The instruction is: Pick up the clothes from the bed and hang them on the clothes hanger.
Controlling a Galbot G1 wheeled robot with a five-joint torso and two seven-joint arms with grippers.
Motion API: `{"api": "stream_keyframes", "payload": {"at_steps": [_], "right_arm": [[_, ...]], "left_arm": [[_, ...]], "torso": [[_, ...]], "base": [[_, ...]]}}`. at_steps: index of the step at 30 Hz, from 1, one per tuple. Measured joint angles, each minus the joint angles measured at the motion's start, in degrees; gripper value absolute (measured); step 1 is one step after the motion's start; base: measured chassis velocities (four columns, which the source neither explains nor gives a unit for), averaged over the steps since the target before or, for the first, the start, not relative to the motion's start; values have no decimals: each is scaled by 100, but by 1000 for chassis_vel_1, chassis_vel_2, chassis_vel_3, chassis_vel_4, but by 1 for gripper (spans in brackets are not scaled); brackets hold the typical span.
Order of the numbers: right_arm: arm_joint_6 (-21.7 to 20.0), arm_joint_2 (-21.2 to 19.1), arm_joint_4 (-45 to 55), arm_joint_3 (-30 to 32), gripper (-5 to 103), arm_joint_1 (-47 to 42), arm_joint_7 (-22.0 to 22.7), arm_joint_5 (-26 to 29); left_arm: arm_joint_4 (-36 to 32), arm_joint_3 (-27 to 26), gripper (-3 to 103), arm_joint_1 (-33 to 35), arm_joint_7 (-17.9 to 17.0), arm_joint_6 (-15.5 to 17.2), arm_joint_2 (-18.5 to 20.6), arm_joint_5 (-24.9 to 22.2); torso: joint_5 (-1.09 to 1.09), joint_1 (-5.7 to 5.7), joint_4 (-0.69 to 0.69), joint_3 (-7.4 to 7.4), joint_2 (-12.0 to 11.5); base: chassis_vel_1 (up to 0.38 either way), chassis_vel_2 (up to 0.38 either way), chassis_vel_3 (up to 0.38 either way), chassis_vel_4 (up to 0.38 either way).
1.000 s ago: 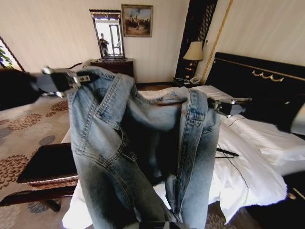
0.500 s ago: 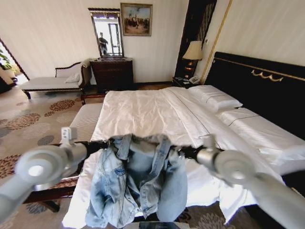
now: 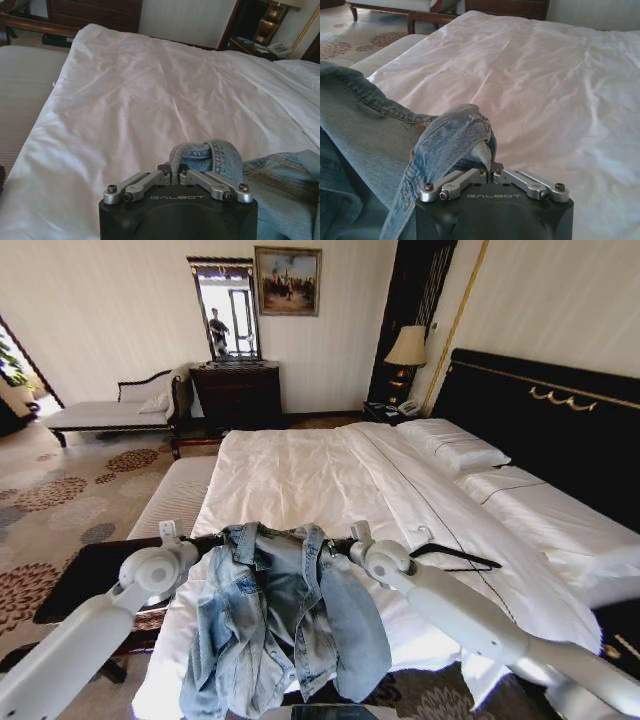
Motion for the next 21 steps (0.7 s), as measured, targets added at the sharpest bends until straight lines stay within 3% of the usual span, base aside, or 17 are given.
{"api": "stream_keyframes", "payload": {"at_steps": [7,16,21], "right_arm": [[339,644,-1330,-357,1,646,-262,-493],[719,1510,-2459,-455,1,730,-489,-1159],[871,1750,-2960,-442,1,787,-541,-1376]], "left_arm": [[1237,787,2,-1007,194,-228,-553,559],[2290,1388,2,-1689,508,-587,-1084,1144],[2793,1517,2,-2004,609,-740,-1316,1287]], "torso": [[2,3,-2,1,-1],[1,1,2,0,0],[1,2,-1,0,0]], "base": [[0,0,0,0],[0,0,0,0],[0,0,0,0]]}}
